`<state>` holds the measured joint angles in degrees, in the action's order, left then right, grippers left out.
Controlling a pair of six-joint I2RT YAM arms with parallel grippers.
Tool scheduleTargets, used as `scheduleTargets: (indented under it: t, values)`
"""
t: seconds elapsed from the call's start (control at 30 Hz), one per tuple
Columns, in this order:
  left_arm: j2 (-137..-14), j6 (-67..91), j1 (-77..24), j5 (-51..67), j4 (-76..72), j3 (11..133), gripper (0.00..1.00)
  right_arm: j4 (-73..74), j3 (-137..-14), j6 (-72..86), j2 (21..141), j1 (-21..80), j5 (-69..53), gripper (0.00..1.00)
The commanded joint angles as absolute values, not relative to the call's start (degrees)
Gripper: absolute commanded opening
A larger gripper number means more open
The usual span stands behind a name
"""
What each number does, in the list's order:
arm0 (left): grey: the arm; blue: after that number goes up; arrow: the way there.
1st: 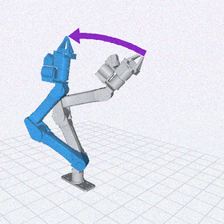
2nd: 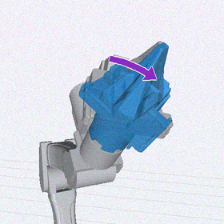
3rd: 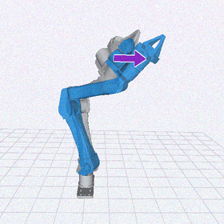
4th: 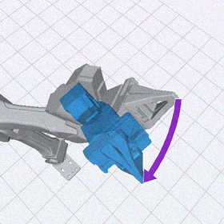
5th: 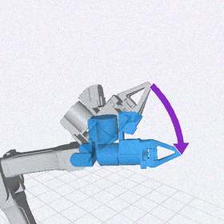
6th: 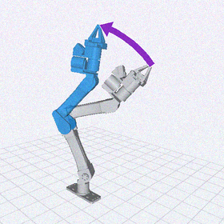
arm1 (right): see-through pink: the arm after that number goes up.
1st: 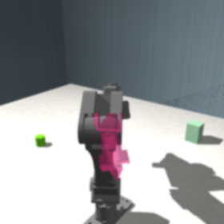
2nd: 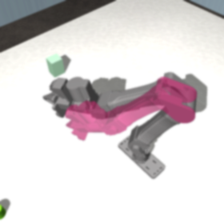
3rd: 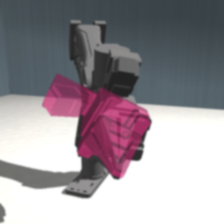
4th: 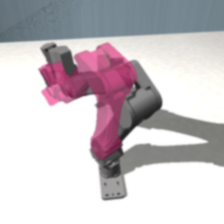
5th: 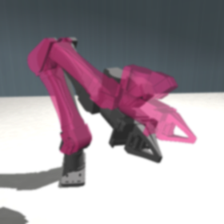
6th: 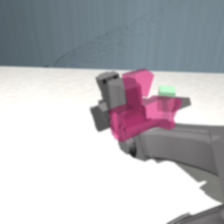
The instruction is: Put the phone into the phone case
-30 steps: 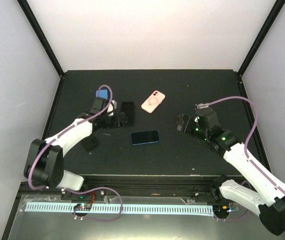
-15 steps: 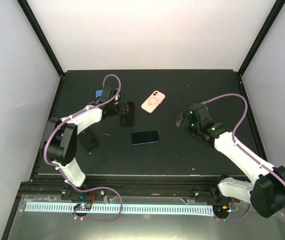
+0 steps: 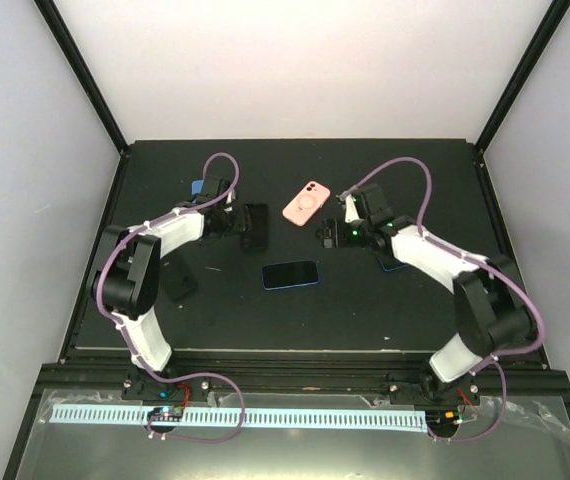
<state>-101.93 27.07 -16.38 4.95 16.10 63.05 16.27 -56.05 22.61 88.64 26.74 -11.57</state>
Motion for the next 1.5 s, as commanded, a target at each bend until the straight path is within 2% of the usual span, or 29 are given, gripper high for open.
scheduleTargets:
  t: [0.0,0.13,0.37,0.97,1.3,1.47]
  values:
    - [-104.77,25.76,-14.83,4.43,16.56,67.31,0.68,11.88,-62.02,18.46,97.70,27.04,-22.12,0.89]
    - [-106.94,25.59,-14.59,5.84,16.66,69.21,0.63,12.96,-68.00,18.07,105.50,28.43,-25.85,0.86]
    - [-111.20,25.57,-14.41,6.18,18.86,72.90,0.56,15.26,-72.82,17.15,112.53,30.64,-27.50,0.85]
    - [-115.98,27.34,-14.58,10.33,17.56,73.23,0.53,15.32,-65.09,17.55,111.31,34.04,-27.80,0.85]
    - [-115.77,25.92,-15.28,11.08,19.42,72.94,0.32,14.22,-54.72,19.10,103.75,38.79,-25.11,0.83]
    - [-115.12,26.25,-15.59,11.85,19.71,71.85,0.21,14.56,-51.44,21.92,100.99,41.30,-19.46,0.81]
